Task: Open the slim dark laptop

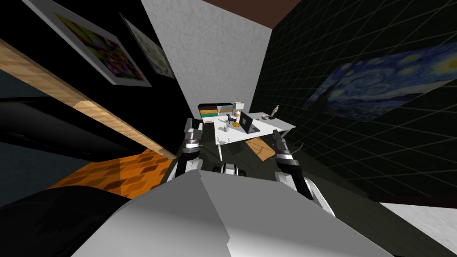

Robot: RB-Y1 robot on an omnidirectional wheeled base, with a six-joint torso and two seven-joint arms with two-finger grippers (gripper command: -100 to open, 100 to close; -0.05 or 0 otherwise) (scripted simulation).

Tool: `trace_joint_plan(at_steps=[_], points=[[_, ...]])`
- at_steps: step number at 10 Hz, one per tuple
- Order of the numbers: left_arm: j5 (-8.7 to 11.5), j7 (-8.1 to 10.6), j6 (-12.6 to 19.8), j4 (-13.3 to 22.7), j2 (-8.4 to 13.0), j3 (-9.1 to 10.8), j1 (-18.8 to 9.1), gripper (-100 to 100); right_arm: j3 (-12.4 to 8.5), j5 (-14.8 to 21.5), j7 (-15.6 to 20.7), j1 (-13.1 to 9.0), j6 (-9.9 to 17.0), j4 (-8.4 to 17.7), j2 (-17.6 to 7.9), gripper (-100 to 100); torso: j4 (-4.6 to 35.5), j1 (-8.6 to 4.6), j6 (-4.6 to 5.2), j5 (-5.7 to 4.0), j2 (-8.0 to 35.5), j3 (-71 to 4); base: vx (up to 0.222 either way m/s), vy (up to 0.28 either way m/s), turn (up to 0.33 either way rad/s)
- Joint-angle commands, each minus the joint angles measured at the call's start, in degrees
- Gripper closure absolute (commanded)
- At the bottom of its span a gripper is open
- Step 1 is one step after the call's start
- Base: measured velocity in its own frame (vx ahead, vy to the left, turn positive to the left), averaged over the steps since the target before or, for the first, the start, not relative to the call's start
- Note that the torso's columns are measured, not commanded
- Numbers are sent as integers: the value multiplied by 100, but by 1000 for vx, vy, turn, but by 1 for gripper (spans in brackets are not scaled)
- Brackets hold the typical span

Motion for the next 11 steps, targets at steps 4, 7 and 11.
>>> trace_joint_plan(at_steps=[4, 7, 11], points=[[0, 0, 0, 0, 0, 0, 0, 0, -315, 764, 703, -125, 345, 584, -555, -100, 0, 1, -1, 0, 0, 0, 33, 67, 154], [0, 0, 0, 0, 0, 0, 0, 0, -513, 1199, 1092, -208, 544, 966, -912, -100, 0, -4, -1, -1, -2, -1, 40, 59, 157], [0, 0, 0, 0, 0, 0, 0, 0, -785, 1797, 1622, -335, 827, 1549, -1454, -100, 0, -2, -2, -1, -1, -1, 49, 68, 169]])
